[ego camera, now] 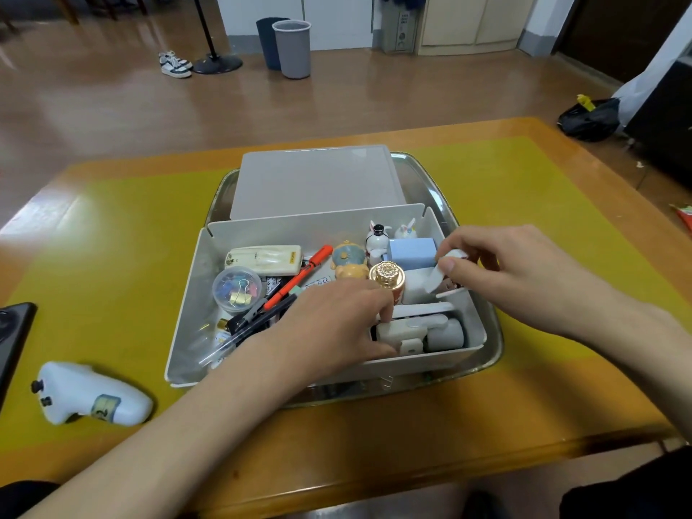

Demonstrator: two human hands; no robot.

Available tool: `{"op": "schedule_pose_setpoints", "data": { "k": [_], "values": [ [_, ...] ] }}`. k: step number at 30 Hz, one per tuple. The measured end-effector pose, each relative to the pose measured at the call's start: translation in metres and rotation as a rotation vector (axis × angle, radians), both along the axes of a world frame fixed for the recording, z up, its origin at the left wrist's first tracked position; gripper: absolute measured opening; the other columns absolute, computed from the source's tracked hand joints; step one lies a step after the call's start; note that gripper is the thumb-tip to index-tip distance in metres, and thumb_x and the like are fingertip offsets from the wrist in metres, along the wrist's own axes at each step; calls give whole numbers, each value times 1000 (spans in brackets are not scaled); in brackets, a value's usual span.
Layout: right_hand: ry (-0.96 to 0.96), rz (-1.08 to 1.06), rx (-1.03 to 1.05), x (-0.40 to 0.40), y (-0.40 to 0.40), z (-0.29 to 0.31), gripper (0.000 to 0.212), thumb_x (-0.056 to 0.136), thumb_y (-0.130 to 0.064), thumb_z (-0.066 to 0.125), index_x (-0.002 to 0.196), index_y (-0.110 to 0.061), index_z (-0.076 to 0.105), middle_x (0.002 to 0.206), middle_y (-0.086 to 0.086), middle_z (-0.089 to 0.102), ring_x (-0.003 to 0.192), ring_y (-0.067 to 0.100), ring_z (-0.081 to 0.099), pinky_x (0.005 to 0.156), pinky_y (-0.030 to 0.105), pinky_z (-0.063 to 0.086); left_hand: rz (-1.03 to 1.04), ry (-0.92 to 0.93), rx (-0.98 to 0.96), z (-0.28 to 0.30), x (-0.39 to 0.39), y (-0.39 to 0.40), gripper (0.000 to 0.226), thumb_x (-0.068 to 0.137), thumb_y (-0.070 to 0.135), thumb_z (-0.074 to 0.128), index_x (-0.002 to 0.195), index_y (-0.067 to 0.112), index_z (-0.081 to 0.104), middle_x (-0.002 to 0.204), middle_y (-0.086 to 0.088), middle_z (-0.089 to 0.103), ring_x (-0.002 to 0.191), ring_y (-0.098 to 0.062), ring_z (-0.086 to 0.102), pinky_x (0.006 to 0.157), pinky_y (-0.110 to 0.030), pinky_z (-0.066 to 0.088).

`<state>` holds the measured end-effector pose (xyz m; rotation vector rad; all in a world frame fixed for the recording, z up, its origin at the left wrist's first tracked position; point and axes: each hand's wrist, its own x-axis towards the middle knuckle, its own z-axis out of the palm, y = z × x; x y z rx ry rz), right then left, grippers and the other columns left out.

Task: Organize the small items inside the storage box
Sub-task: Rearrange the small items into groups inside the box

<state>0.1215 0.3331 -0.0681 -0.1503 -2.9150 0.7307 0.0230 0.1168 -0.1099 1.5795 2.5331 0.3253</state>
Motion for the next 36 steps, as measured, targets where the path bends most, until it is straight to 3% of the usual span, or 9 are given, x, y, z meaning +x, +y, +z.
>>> {"op": "schedule_pose_setpoints", "data": {
  "k": [5,11,18,24,29,33,36],
  "values": [
    [2,-18,-1,-3,-4,3,18,93,-43,58,86,-31,69,60,-4,59,57,11,49,56,42,41,0,113,-2,-4,2,7,30,80,50,70,97,30,54,100,11,63,94,-16,57,64,-34,47],
    [8,-17,-13,-5,-8,5,17,92,-44,59,86,-32,69,67,-2,64,66,17,56,61,47,46,-39,-7,127,-3,2,7,13,83,28,71,89,31,61,100,12,53,91,-11,52,64,-40,52],
    [7,-18,-35,-6,-8,8,17,90,-44,60,82,-32,70,70,-1,67,68,22,59,63,50,49,-82,-28,52,-10,-4,15,41,82,47,72,117,29,64,103,9,55,96,-14,53,67,-37,50],
    [-1,-27,-27,-7,-9,8,18,90,-43,61,79,-31,70,67,0,64,67,22,58,62,49,48,-111,-25,35,-12,-7,21,37,81,47,73,111,26,68,96,9,52,90,-14,52,64,-37,51],
    [-6,-63,-33,-10,-7,5,39,95,-52,42,85,-21,64,69,5,60,71,27,55,66,51,45,-165,-130,37,-10,-13,19,37,82,38,75,117,31,66,97,13,48,89,-10,47,67,-37,50],
    [0,-91,-79,-10,-3,4,27,105,-36,45,92,-24,64,78,2,66,81,28,60,75,56,52,-203,-163,28,-10,-16,18,33,83,39,73,115,31,70,96,13,49,88,-11,50,67,-41,51],
    [-3,-86,-87,-9,-2,3,25,105,-36,44,93,-26,64,80,-1,66,83,26,61,77,57,53,-196,-186,8,-6,-19,17,32,82,40,73,113,33,73,93,14,50,86,-9,50,68,-40,50]
  ]
}}
